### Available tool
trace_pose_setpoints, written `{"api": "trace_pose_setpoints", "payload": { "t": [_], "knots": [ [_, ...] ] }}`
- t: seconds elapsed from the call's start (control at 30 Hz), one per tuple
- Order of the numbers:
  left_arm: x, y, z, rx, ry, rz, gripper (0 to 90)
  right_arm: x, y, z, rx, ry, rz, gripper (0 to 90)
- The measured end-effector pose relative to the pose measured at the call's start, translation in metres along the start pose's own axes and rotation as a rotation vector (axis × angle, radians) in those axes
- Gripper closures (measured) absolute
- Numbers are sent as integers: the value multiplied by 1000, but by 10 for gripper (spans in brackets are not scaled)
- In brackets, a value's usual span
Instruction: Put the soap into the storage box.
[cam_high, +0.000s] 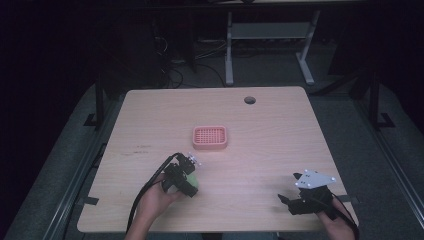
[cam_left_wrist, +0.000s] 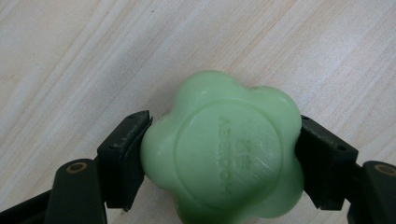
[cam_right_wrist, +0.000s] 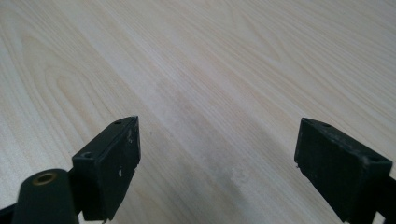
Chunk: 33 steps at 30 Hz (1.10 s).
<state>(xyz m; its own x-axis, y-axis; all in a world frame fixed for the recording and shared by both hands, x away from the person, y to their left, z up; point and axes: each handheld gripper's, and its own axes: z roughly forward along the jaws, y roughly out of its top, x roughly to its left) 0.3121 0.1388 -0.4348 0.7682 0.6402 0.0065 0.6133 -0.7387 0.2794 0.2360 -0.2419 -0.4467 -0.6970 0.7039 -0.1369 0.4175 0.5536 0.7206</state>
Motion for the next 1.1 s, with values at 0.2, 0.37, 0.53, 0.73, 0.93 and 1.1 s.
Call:
{"api": "trace_pose_setpoints", "payload": {
  "t": [0.2, 0.37, 0.53, 0.73, 0.93, 1.1],
  "knots": [
    [2, 2, -6, -15, -1, 6, 266, 0, 0, 0, 1, -1, 1, 138],
    [4, 4, -11, -32, -2, -1, 266, 0, 0, 0, -3, -3, 3, 138],
    [7, 9, -16, -45, -6, -5, 266, 0, 0, 0, -3, -3, 4, 138],
    [9, 14, -18, -53, -5, -8, 266, 0, 0, -1, -5, -2, 3, 138],
    [10, 20, -22, -62, -5, -5, 266, -1, 0, -1, -7, -1, 5, 138],
    [12, 27, -25, -60, -6, 2, 266, -1, 0, -1, -7, -1, 6, 138]
  ]
}}
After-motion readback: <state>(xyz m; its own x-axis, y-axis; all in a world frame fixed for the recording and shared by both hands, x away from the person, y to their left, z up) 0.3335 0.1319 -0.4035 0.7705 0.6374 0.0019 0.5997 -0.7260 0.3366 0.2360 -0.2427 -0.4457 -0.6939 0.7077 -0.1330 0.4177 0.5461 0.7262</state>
